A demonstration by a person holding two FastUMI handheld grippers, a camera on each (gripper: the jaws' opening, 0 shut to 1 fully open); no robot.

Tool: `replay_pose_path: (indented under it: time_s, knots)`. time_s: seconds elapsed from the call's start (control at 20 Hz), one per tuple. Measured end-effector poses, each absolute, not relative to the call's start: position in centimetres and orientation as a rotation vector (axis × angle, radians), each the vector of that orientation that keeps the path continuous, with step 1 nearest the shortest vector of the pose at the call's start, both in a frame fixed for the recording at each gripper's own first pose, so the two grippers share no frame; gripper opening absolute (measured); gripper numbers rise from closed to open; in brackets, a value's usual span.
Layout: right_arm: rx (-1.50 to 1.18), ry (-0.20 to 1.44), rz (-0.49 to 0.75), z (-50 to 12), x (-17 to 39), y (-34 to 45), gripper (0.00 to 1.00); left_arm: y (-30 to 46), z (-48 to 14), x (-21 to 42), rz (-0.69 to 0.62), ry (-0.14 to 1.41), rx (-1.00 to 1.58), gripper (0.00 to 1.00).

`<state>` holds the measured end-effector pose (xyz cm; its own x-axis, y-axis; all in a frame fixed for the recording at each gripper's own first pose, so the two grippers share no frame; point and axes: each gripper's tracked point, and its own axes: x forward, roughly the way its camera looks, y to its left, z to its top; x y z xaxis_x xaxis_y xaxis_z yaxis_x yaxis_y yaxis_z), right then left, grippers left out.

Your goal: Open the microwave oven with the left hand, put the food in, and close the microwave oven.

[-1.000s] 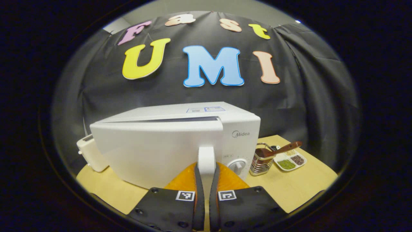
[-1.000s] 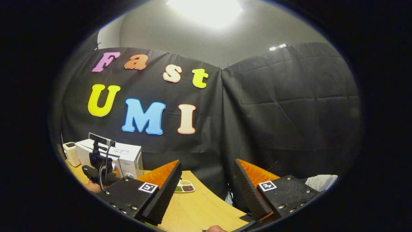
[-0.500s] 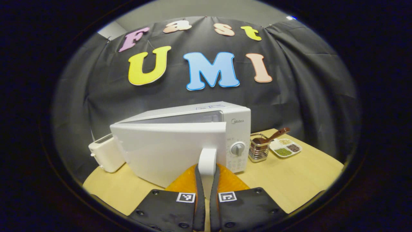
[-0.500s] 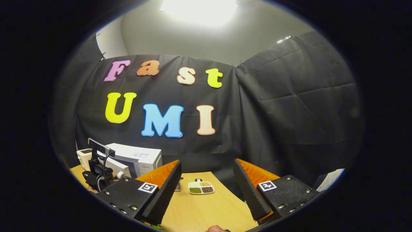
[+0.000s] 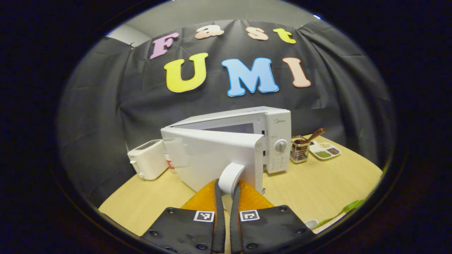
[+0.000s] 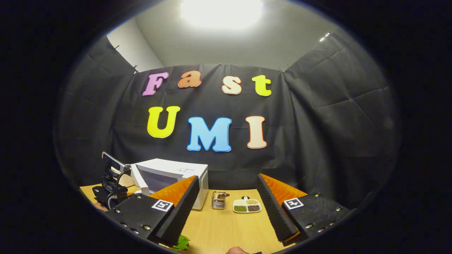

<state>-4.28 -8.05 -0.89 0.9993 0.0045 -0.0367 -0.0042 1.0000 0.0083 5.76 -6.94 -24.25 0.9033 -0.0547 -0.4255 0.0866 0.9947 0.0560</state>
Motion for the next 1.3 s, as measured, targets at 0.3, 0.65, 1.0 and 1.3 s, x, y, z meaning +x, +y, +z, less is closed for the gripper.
replay_pose_path:
  time_s: [0.3,0.65,1.0,1.3]
  knots:
    - [0.001,0.028,0.108,-0.7,-4.1,-2.6,0.98,-1.9,-24.2,2.8,-0.032,0.445,0.063,0.12]
    - [0.013,0.027,0.138,-0.2,-4.3,4.3,0.98,3.0,-24.2,1.2,-0.084,0.45,0.065,0.12]
    - [0.035,0.026,0.13,0.1,-4.4,10.8,0.98,9.1,-24.6,-0.2,-0.122,0.459,0.057,0.12]
    - [0.037,0.005,0.114,0.5,-5.1,15.6,0.98,13.0,-24.8,-0.4,-0.158,0.449,0.061,0.12]
